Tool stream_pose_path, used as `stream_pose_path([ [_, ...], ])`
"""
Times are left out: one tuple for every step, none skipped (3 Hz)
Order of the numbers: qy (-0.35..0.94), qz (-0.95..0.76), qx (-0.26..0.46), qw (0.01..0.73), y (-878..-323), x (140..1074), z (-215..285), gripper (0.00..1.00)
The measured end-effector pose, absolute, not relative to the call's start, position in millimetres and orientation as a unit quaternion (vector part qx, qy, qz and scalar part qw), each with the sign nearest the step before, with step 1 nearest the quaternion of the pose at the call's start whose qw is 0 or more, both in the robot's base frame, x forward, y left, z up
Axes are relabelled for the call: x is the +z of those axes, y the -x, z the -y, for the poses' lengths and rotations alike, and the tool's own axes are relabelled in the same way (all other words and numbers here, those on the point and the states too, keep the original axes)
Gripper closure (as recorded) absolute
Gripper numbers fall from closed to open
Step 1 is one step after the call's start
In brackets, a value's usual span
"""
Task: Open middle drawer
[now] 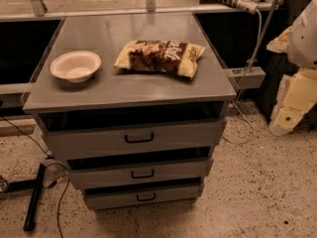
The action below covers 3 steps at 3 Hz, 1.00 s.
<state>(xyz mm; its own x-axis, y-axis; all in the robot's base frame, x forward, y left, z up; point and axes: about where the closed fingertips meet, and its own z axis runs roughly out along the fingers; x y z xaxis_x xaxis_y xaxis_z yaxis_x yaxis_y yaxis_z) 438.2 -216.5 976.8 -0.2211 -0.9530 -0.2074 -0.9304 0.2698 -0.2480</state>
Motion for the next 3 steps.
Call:
stream_pose_path([
  [0.603,-0.780,-0.038,0.164,-438,976,216,0.00],
  [0.615,-0.770,-0.032,0.167,-434,955,214,0.00],
  [0.642,-0.746,-0.015,0.177,-431,918,207,0.00],
])
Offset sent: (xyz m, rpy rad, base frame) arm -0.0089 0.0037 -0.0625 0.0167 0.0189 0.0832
